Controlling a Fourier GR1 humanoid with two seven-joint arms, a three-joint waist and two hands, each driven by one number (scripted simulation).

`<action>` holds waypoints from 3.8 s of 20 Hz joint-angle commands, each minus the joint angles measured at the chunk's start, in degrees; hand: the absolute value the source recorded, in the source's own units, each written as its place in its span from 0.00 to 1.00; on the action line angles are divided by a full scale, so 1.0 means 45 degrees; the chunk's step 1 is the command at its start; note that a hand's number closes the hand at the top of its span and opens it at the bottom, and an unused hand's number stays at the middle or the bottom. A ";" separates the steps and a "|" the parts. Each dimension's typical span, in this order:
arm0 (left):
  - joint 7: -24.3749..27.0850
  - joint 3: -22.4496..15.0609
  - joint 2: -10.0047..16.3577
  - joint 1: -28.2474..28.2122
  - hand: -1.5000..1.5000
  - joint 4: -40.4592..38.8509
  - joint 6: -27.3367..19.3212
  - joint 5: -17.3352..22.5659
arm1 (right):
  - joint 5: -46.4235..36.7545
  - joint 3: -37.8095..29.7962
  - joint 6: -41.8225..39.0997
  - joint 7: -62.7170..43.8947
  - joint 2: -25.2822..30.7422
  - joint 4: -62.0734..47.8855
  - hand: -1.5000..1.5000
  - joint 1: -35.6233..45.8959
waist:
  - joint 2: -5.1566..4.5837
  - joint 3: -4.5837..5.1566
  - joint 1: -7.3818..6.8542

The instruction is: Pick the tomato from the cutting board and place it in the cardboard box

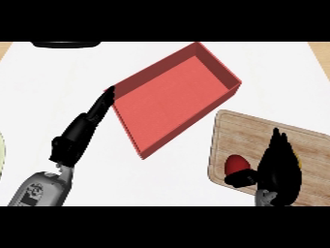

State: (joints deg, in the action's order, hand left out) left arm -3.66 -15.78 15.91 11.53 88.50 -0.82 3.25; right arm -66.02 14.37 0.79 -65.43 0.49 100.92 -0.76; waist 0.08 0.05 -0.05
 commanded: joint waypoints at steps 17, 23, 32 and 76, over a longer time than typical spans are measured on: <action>0.0411 0.0428 -0.0824 0.0253 0.50 -0.1159 0.0364 -0.0866 | 0.0023 -0.1150 0.0759 -0.0079 -0.0109 -0.2641 0.00 -0.0372 | -0.0061 -0.0009 0.0058; -0.0204 0.0510 -0.0891 0.0271 0.50 -0.0308 0.0390 -0.0911 | 0.0313 -0.1446 -0.0126 0.0279 -0.0025 -0.2417 1.00 -0.0301 | -0.0026 -0.0012 -0.0013; -0.0117 0.0476 -0.0839 0.0544 0.50 -0.0290 0.0937 -0.0771 | -0.0044 0.2313 -0.1827 0.5292 0.1228 -0.2119 1.00 0.0641 | -0.0050 -0.0024 -0.0885; 0.0362 0.1654 -0.1516 -0.0096 0.50 -0.0712 0.1534 -0.1472 | 0.7388 -0.1471 -0.7433 0.9689 0.1262 0.3393 1.00 0.9070 | -0.0018 -0.0002 -0.0029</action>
State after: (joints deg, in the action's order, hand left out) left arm -3.27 -9.93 9.50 9.99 87.92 5.07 -3.73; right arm -34.20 9.24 -31.53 -19.46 8.30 120.34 34.21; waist 0.01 0.03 -0.31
